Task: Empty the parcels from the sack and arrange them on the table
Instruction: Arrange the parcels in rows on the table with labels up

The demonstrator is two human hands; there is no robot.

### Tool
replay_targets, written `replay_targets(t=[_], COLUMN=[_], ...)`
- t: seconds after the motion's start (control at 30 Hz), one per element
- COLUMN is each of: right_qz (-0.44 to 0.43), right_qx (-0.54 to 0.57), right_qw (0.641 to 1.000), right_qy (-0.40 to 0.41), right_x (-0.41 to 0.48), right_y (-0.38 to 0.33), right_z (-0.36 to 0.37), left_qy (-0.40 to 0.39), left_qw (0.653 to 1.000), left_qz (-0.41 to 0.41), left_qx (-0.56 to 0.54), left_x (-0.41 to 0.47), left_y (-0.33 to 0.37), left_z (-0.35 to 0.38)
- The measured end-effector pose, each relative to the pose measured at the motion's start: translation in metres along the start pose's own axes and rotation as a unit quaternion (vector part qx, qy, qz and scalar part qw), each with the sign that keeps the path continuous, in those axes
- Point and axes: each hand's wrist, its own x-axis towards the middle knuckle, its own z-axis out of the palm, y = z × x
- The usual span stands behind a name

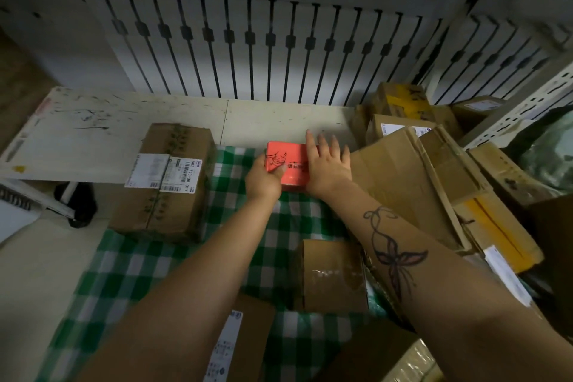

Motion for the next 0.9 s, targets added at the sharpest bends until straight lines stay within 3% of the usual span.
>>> replay_targets(t=[0.17,0.23,0.4,0.47,0.57,0.63,0.7,0.77,0.9], right_qz=[-0.047,-0.081,-0.156,-0.155,-0.085,-0.025,0.042,0.109,0.098], right_qx=[0.009,0.031,0.011,0.02,0.105,0.258,0.46,0.565,0.504], right_qw=[0.997,0.992,0.983,0.984,0.99,0.966,0.886,0.808,0.831], right_qy=[0.064,0.089,0.093,0.082,0.033,-0.005,-0.04,-0.122,-0.214], right_x=[-0.01,-0.017,-0.032,-0.037,-0.042,-0.041,-0.04,-0.043,-0.047], right_y=[-0.005,-0.008,-0.009,-0.01,-0.016,-0.026,-0.039,-0.054,-0.07], right_z=[-0.002,-0.002,0.004,0.003,-0.007,-0.015,-0.023,-0.032,-0.036], left_qy=[0.064,0.068,-0.069,-0.09,-0.083,-0.076,-0.051,-0.007,0.032], left_qw=[0.998,0.997,0.945,0.932,0.914,0.905,0.9,0.886,0.878], left_qz=[0.024,-0.018,-0.211,-0.24,-0.246,-0.241,-0.234,-0.241,-0.25], left_qx=[-0.004,-0.04,-0.241,-0.255,-0.313,-0.341,-0.365,-0.395,-0.407], left_x=[-0.02,-0.026,-0.041,-0.046,-0.054,-0.056,-0.054,-0.05,-0.035], left_y=[-0.004,-0.003,0.005,0.003,0.001,-0.001,-0.005,-0.01,-0.026], left_z=[-0.018,-0.03,-0.058,-0.064,-0.067,-0.067,-0.065,-0.065,-0.061])
